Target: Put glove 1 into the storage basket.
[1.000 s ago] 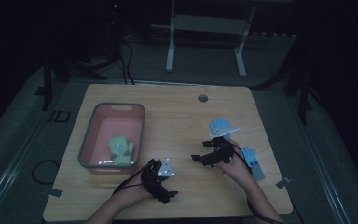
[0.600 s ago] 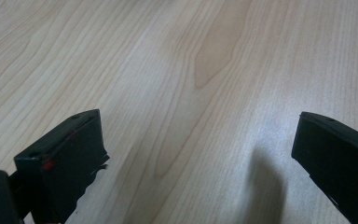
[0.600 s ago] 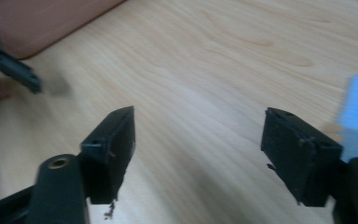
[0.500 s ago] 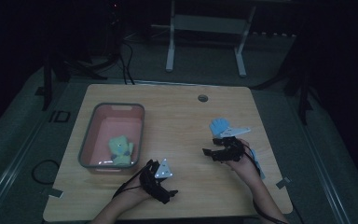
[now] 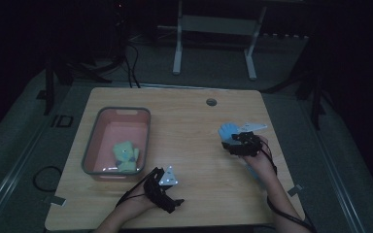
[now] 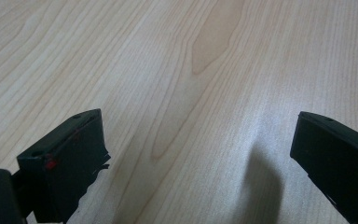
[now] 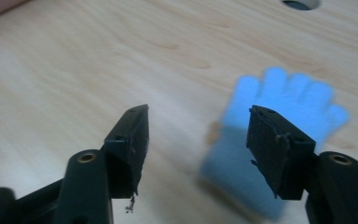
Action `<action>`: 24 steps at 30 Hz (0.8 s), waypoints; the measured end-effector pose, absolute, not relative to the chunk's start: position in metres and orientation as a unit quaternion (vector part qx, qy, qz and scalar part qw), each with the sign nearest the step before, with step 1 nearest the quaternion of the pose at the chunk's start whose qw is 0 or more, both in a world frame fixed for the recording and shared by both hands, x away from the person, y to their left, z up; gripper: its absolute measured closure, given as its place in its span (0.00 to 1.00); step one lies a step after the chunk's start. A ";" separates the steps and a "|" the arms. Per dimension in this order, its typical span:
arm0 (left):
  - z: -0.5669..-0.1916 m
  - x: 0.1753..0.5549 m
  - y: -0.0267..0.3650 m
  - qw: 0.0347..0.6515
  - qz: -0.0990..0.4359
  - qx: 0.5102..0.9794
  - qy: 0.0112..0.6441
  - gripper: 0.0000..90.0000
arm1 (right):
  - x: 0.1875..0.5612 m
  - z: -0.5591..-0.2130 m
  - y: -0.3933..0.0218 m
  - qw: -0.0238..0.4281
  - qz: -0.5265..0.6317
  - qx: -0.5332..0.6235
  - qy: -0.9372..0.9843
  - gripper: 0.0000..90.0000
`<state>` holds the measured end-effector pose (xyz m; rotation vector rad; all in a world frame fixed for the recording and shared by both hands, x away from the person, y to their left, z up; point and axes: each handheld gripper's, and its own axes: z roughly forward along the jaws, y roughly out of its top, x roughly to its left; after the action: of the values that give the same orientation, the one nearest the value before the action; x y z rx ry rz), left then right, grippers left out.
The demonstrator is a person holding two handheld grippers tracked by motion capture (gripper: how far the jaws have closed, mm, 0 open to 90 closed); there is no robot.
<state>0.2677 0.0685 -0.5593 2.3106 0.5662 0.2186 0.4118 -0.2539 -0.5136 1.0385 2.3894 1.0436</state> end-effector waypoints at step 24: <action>-0.565 0.266 0.071 0.368 0.081 0.902 0.211 0.04 | 0.468 -0.543 -0.254 0.166 0.293 0.404 0.851 0.90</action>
<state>0.2656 0.0705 -0.5655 2.3158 0.5410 0.2069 0.4678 -0.2541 -0.5430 1.1509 2.4222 0.8330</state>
